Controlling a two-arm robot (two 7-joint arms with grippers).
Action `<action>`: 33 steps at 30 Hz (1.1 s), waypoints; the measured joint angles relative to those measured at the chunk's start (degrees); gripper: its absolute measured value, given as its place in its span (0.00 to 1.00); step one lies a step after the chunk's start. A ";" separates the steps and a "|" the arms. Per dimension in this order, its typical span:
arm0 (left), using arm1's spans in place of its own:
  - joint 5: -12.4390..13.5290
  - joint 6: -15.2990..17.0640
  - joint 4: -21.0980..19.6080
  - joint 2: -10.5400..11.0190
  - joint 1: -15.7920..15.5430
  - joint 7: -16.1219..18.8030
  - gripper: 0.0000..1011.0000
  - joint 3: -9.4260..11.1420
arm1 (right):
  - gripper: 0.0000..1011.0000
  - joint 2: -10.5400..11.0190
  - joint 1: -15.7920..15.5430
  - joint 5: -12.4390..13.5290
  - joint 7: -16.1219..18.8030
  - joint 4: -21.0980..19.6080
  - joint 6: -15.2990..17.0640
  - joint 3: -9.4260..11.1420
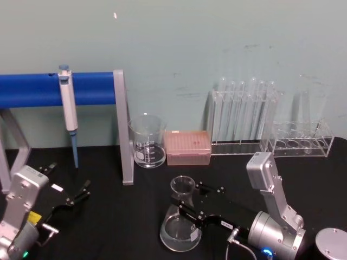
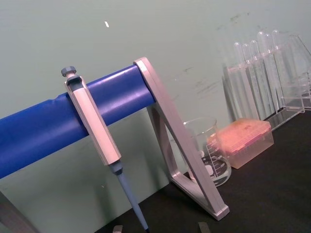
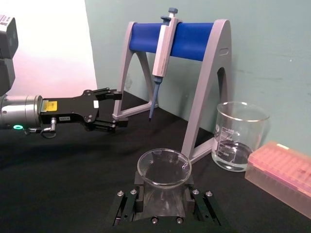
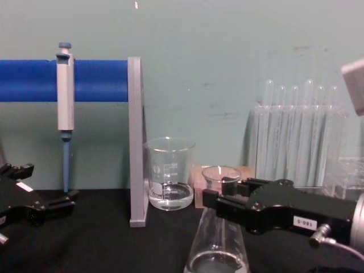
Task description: Grasp the erlenmeyer flask with one hand, shake it three times, then place it back.
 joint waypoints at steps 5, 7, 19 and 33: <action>0.00 0.00 0.00 0.00 0.00 0.00 0.99 0.00 | 0.44 -0.06 0.18 0.01 0.21 0.44 0.00 -0.19; 0.00 0.00 0.00 0.00 0.00 0.00 0.99 0.00 | 0.44 -0.08 0.26 0.01 0.26 0.64 0.02 -0.26; 0.00 0.00 0.00 0.00 0.00 0.00 0.99 0.00 | 0.44 0.05 0.76 0.04 0.73 1.34 0.53 -0.77; 0.00 0.00 0.00 0.00 0.00 0.00 0.99 0.00 | 0.44 0.07 1.07 0.11 0.76 1.73 0.85 -1.00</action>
